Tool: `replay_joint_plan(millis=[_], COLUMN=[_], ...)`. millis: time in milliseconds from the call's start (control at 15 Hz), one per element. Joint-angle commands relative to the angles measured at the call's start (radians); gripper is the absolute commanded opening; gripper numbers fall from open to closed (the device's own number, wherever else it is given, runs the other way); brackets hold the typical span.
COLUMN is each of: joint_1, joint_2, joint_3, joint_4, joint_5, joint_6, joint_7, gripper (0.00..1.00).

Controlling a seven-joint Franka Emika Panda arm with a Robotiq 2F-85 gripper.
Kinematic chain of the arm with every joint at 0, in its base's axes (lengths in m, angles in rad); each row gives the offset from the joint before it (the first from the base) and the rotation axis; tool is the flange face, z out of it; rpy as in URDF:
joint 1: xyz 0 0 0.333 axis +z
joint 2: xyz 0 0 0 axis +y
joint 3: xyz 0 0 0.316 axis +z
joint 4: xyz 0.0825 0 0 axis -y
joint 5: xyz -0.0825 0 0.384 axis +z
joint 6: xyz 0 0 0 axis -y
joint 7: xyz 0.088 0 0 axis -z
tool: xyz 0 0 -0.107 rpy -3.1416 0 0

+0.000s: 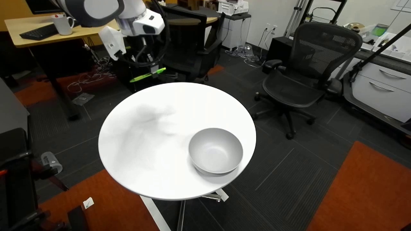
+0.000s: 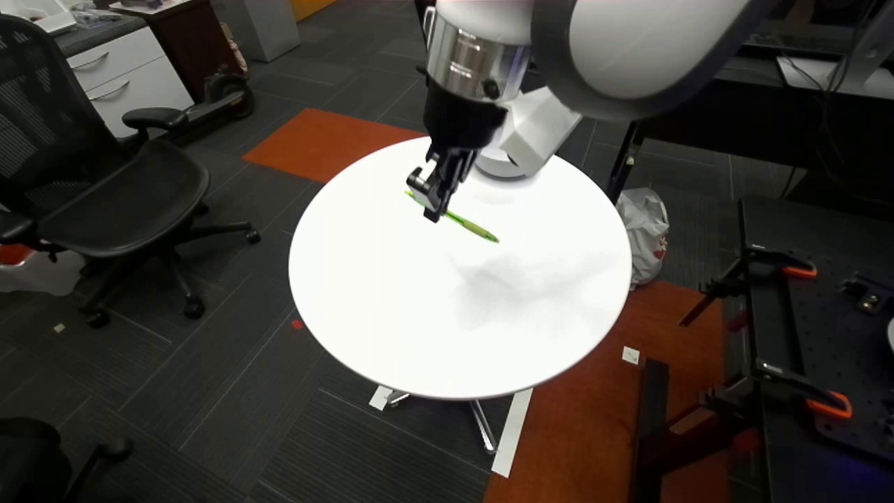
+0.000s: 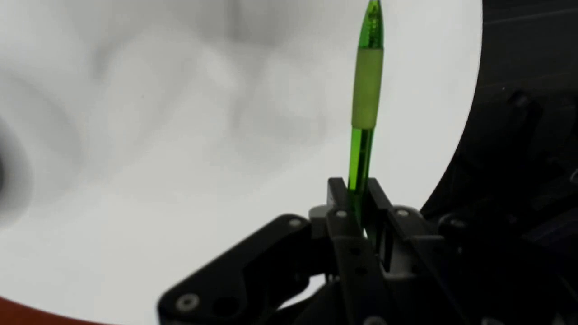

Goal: Take the pen out of the bowl and put it on the table

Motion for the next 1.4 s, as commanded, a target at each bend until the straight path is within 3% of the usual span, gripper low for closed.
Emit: replay_joint_plan(millis=[0,667,733,800,1000,1333], joint_1=[0.027,0.071,0.075,0.080,0.091,0.093], joint_2=[0.072,0.229,0.231,0.231,0.220,0.203], joint_3=[-0.004,-0.054,-0.058,-0.060,-0.067,-0.086], joint_4=[-0.010,0.020,0.020,0.021,0.016,0.029], joint_5=[-0.018,-0.066,-0.067,-0.069,-0.071,-0.075], joint_6=[0.022,0.016,0.017,0.014,0.017,0.019], joint_7=[-0.024,0.002,0.005,0.006,0.011,0.007], gripper=[0.03,0.04,0.37,0.38,0.58,0.97])
